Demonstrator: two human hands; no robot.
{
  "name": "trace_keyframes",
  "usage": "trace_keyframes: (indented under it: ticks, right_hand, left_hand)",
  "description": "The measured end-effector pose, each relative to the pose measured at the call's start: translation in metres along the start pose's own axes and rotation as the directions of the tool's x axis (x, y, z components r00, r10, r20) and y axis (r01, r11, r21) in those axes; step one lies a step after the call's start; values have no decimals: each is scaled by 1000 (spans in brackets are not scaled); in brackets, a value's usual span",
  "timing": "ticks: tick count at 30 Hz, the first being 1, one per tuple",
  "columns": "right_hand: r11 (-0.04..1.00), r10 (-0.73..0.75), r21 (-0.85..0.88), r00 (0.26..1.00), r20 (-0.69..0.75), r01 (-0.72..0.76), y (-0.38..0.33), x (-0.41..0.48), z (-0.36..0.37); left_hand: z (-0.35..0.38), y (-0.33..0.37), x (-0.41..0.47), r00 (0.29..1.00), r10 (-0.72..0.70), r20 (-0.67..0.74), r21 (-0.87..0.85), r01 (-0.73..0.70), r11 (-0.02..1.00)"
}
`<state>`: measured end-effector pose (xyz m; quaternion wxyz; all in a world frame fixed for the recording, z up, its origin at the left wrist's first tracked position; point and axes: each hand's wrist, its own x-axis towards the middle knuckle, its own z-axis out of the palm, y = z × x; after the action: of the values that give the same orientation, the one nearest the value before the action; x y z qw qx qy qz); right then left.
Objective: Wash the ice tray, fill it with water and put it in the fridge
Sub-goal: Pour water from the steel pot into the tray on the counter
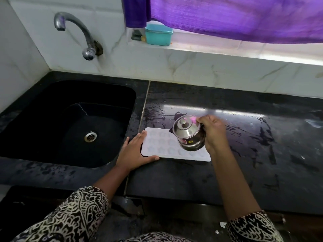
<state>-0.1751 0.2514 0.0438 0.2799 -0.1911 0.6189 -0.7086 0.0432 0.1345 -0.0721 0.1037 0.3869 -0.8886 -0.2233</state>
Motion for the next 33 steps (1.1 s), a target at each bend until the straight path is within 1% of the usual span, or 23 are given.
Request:
trace_keyframes:
  ticks: [6, 9, 14, 20, 33]
  right_hand:
    - [978, -32, -202, 998, 58, 43, 4, -2, 23]
    - [961, -45, -270, 996, 75, 64, 3, -5, 30]
    - [921, -101, -363, 987, 124, 140, 2, -8, 42]
    - [891, -117, -417, 978, 171, 179, 5, -10, 48]
    - [850, -142, -480, 972, 188, 217, 8, -10, 51]
  left_hand:
    - [-2, 1, -1, 1000, -5, 0, -16, 5, 1000]
    - [-2, 0, -2, 1000, -7, 0, -23, 7, 1000]
    - [0, -2, -2, 1000, -7, -4, -21, 7, 1000]
    - [3, -4, 0, 1000, 0, -5, -12, 0, 1000]
    - [4, -5, 0, 1000, 7, 5, -9, -6, 1000]
